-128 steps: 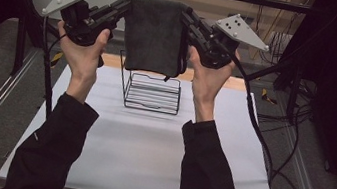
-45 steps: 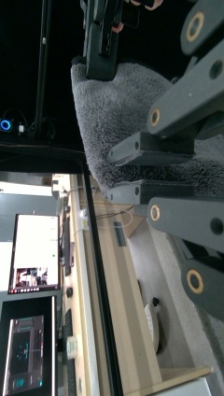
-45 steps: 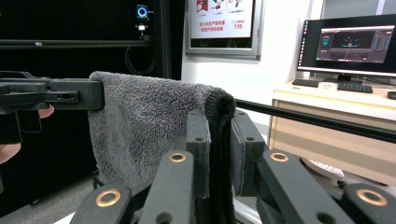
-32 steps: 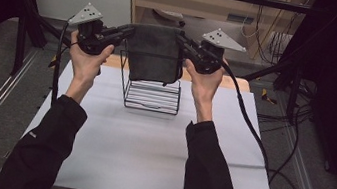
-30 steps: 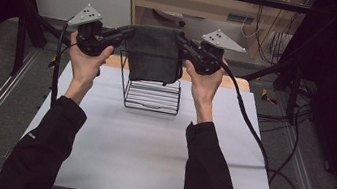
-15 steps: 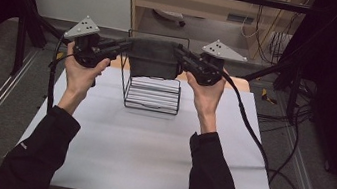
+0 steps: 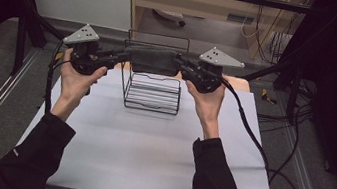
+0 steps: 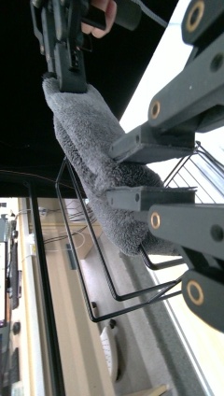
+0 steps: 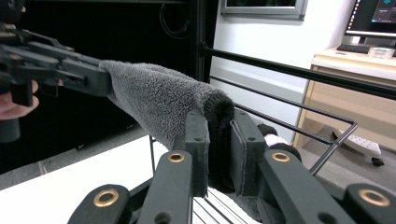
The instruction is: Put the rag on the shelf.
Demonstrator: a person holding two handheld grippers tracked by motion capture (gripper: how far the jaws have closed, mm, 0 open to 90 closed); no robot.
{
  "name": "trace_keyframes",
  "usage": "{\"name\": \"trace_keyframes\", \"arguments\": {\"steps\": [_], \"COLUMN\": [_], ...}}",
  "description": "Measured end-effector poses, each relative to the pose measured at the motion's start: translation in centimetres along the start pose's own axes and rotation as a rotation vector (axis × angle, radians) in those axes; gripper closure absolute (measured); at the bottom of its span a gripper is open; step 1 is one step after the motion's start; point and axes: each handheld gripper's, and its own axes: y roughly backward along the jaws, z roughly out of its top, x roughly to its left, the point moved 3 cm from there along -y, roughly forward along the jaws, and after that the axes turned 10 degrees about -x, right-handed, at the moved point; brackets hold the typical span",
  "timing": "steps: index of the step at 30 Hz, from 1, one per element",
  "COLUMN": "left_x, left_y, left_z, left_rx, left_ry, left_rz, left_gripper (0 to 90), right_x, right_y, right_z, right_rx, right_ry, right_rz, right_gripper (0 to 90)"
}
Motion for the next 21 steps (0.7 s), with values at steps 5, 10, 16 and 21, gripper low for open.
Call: {"name": "trace_keyframes", "arguments": {"steps": [5, 10, 16, 21], "left_x": [-0.1, 0.4, 1.0, 0.6], "left_y": [0.2, 0.4, -0.8, -1.5], "left_z": [1.4, 2.5, 2.4, 1.3], "left_rx": [0.005, -0.006, 0.049, 0.106], "left_ry": [0.008, 0.035, 0.059, 0.067], "left_rz": [0.01, 0.041, 0.027, -0.013], "left_gripper": [74.0, 77.4, 85.5, 89.4], "right_x": [0.0, 0.1, 0.3, 0.4], "right_y": [0.1, 0.3, 0.4, 0.5], "right_z": [-0.2, -0.4, -0.7, -0.8], "right_rx": [-0.001, 0.002, 0.006, 0.013], "right_ry": [0.003, 0.016, 0.033, 0.047], "right_rz": [0.001, 0.007, 0.012, 0.015], "right_gripper": [79.4, 79.1, 78.4, 76.3]}}
